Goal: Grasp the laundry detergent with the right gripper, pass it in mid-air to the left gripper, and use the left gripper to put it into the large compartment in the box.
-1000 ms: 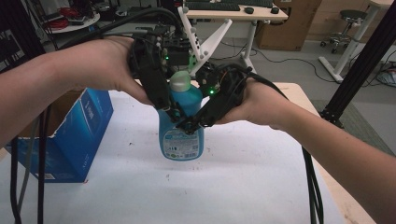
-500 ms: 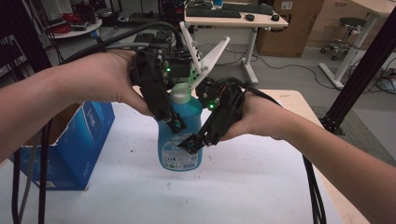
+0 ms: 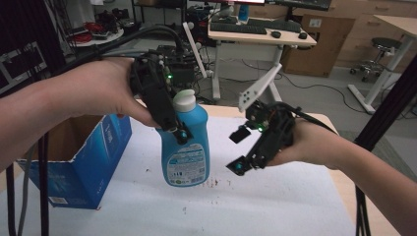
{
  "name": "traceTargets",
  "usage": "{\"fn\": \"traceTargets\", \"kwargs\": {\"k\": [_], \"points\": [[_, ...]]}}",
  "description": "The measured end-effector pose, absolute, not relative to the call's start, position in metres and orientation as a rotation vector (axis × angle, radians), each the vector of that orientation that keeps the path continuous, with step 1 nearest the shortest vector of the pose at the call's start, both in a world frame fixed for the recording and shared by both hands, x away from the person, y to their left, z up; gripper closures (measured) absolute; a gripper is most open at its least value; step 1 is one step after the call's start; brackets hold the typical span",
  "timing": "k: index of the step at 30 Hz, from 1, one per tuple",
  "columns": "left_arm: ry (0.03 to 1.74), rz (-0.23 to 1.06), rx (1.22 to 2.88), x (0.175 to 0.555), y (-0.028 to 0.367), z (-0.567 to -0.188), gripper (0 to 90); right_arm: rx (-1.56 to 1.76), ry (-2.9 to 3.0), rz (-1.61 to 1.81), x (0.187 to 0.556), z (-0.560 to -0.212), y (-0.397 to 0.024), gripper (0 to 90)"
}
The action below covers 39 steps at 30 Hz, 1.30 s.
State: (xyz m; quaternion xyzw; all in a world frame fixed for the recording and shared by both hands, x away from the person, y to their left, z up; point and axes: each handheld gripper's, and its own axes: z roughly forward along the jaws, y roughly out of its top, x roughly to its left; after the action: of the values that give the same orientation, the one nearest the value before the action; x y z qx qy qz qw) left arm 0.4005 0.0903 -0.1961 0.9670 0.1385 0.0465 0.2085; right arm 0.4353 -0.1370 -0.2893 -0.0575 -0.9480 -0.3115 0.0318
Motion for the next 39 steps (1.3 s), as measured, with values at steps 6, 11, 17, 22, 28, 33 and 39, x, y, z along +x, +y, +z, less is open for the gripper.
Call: {"fn": "traceTargets", "kwargs": {"k": [6, 11, 17, 22, 28, 33, 39], "points": [[0.548, 0.186, 2.632, 0.398, 0.123, -0.173, 38.1, -0.225, -2.971, -0.835, 0.440, -0.294, -0.157, 11.8], [0.705, 0.241, 2.565, 0.393, 0.160, -0.151, 38.1, -0.310, -2.991, -0.767, 0.449, -0.297, -0.179, 11.8], [0.887, 0.327, 2.481, 0.388, 0.205, -0.127, 38.1, -0.387, -3.035, -0.720, 0.456, -0.295, -0.201, 11.8], [1.023, 0.396, 2.418, 0.384, 0.240, -0.112, 38.1, -0.452, -3.042, -0.720, 0.459, -0.294, -0.217, 11.8], [1.136, 0.438, 2.397, 0.380, 0.265, -0.112, 38.1, -0.517, -3.044, -0.713, 0.463, -0.295, -0.231, 11.8], [1.241, 0.475, 2.399, 0.380, 0.280, -0.126, 38.1, -0.544, -3.045, -0.706, 0.465, -0.296, -0.237, 11.8], [1.279, 0.457, 2.395, 0.383, 0.287, -0.147, 38.1, -0.564, -3.055, -0.699, 0.465, -0.296, -0.242, 11.8]]}}
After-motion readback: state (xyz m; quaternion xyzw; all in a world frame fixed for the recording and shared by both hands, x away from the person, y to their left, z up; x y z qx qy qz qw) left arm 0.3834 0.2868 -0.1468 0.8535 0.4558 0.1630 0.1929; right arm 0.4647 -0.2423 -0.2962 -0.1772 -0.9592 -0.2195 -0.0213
